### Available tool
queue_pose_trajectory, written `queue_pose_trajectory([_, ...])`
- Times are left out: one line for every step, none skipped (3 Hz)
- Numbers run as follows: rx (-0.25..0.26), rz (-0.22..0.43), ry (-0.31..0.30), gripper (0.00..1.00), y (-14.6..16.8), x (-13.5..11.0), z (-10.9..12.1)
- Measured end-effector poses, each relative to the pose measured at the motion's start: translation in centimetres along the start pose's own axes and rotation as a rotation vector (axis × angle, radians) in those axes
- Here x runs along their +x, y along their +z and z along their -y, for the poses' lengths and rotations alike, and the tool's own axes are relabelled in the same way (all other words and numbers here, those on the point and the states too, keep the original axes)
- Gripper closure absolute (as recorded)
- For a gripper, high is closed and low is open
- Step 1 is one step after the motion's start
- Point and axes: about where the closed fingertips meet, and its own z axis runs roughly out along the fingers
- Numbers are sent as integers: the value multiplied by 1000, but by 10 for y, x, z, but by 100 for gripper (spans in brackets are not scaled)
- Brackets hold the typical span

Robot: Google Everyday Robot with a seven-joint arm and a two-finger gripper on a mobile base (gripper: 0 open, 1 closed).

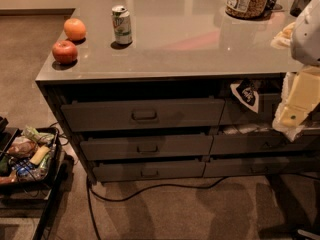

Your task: Open middle drawer

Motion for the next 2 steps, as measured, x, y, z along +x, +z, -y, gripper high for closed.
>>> queue_pose_trajectory([0, 0, 0, 0, 0, 0, 0])
queue_pose_trajectory([14, 28, -13, 0, -1, -2, 0])
